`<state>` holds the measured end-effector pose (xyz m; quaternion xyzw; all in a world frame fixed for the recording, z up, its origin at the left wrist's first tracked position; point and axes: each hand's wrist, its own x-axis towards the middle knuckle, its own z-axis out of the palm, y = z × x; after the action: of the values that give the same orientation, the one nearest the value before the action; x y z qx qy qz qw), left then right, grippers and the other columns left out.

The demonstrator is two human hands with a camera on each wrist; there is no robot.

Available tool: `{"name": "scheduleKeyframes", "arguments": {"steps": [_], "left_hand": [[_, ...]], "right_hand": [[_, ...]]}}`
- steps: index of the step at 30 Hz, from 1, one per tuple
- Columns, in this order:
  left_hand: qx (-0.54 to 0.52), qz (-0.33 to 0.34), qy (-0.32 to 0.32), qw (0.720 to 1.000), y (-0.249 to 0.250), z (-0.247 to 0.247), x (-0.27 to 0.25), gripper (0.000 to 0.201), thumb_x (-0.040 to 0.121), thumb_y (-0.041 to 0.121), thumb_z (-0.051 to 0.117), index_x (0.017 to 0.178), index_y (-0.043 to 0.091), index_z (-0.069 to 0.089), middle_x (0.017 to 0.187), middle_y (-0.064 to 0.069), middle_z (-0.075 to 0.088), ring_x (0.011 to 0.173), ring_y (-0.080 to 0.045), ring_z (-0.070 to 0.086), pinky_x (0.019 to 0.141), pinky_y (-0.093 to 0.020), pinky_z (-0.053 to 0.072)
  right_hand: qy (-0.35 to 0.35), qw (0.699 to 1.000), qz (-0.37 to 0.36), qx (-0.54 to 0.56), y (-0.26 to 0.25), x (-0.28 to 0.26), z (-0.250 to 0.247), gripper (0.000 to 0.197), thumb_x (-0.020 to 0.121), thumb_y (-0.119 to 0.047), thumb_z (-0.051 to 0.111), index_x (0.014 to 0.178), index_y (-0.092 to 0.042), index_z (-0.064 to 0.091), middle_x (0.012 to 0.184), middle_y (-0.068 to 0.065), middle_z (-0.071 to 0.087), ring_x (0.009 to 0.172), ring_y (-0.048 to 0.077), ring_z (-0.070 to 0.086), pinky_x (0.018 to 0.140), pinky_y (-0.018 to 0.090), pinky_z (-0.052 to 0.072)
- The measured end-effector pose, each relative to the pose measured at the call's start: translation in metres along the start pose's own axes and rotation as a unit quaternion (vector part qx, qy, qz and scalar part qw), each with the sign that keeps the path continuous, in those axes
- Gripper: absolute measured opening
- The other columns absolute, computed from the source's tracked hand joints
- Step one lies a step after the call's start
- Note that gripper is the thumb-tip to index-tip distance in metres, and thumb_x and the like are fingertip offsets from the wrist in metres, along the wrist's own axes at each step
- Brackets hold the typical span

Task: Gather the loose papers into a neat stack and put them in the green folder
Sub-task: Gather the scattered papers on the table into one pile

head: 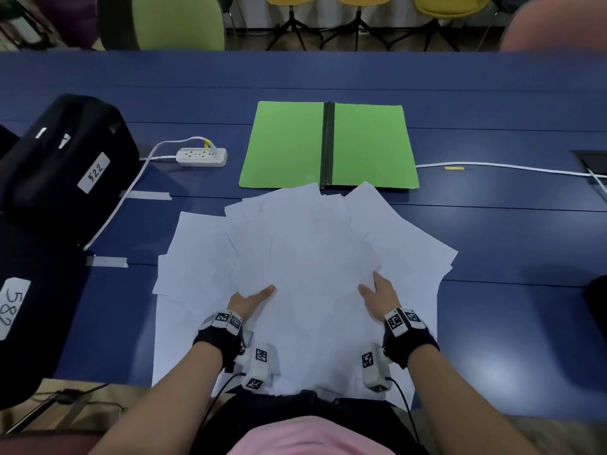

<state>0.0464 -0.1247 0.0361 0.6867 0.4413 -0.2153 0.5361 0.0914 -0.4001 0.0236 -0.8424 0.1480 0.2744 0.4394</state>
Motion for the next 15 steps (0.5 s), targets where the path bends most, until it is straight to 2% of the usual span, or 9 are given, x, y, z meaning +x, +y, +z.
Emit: {"name": "scheduleKeyframes", "arguments": {"steps": [2,3,5,6,7,9,12,14,15], "left_hand": [[0.015,0.002,-0.006,1.0,0.001,0.002,-0.001,0.074,0.072,0.034,0.079,0.132,0.002,0.048,0.134,-0.015,0.055,0.123,-0.031,0.053,0.108,-0.039,0.039],[0.03,0.009,-0.009,0.999,0.001,0.003,-0.001,0.067,0.075,0.029,0.078,0.129,0.001,0.05,0.131,-0.015,0.057,0.122,-0.03,0.054,0.105,-0.036,0.04],[0.049,0.022,-0.016,0.998,0.002,0.003,-0.004,0.056,0.079,0.02,0.074,0.126,0.001,0.051,0.127,-0.011,0.057,0.118,-0.025,0.054,0.099,-0.031,0.04],[0.059,0.025,-0.019,0.998,0.001,0.003,-0.004,0.054,0.081,0.018,0.073,0.127,0.001,0.05,0.127,-0.007,0.056,0.118,-0.024,0.053,0.099,-0.03,0.039],[0.073,0.027,-0.018,0.997,0.001,0.004,-0.003,0.055,0.083,0.016,0.071,0.129,-0.001,0.047,0.132,-0.01,0.054,0.121,-0.026,0.052,0.101,-0.031,0.039],[0.108,0.021,-0.011,0.994,0.002,0.009,-0.004,0.056,0.086,0.011,0.065,0.135,-0.005,0.041,0.139,-0.017,0.05,0.127,-0.031,0.049,0.105,-0.032,0.037],[0.125,0.043,-0.015,0.991,0.01,0.018,-0.007,0.049,0.091,0.006,0.056,0.135,-0.007,0.04,0.139,-0.02,0.049,0.128,-0.034,0.048,0.103,-0.031,0.038],[0.111,0.052,-0.021,0.992,0.016,0.025,-0.009,0.036,0.093,0.008,0.053,0.126,-0.005,0.049,0.126,-0.018,0.058,0.121,-0.032,0.052,0.094,-0.029,0.041],[0.104,0.062,-0.031,0.992,0.019,0.028,-0.011,0.024,0.094,0.012,0.051,0.114,-0.001,0.056,0.111,-0.013,0.063,0.113,-0.03,0.055,0.087,-0.027,0.041]], "right_hand": [[-0.045,0.996,0.024,-0.076,-0.002,0.001,0.004,0.06,0.098,-0.028,0.044,0.149,-0.006,0.022,0.152,0.011,0.03,0.14,0.03,0.03,0.113,0.035,0.026],[-0.035,0.991,0.027,-0.13,-0.001,0.003,0.004,0.065,0.097,-0.034,0.046,0.149,-0.006,0.019,0.151,0.012,0.027,0.138,0.033,0.03,0.112,0.038,0.027],[0.039,0.983,0.04,-0.175,-0.001,0.003,-0.001,0.075,0.09,-0.042,0.055,0.147,-0.009,0.02,0.146,0.014,0.026,0.131,0.037,0.032,0.106,0.042,0.033],[0.06,0.986,0.045,-0.149,0.0,0.005,-0.002,0.081,0.086,-0.042,0.061,0.147,-0.009,0.019,0.146,0.014,0.025,0.131,0.036,0.033,0.106,0.043,0.034],[0.058,0.993,0.043,-0.091,0.001,0.006,-0.003,0.088,0.082,-0.039,0.067,0.148,-0.009,0.016,0.148,0.015,0.024,0.133,0.035,0.033,0.109,0.042,0.033],[0.016,0.998,0.05,0.043,0.004,0.01,-0.004,0.099,0.079,-0.031,0.074,0.15,-0.009,0.01,0.154,0.014,0.022,0.14,0.03,0.031,0.113,0.041,0.03],[-0.01,0.995,0.073,0.061,0.004,0.007,-0.01,0.092,0.078,-0.024,0.076,0.147,-0.002,0.02,0.151,0.012,0.033,0.138,0.028,0.036,0.109,0.036,0.033],[-0.009,0.991,0.115,0.066,0.007,0.004,-0.018,0.093,0.077,-0.027,0.077,0.145,0.005,0.021,0.149,0.017,0.035,0.135,0.032,0.038,0.104,0.037,0.035],[-0.008,0.988,0.132,0.075,0.009,0.003,-0.021,0.096,0.077,-0.031,0.077,0.144,0.006,0.019,0.148,0.019,0.035,0.135,0.033,0.038,0.103,0.038,0.035]]}}
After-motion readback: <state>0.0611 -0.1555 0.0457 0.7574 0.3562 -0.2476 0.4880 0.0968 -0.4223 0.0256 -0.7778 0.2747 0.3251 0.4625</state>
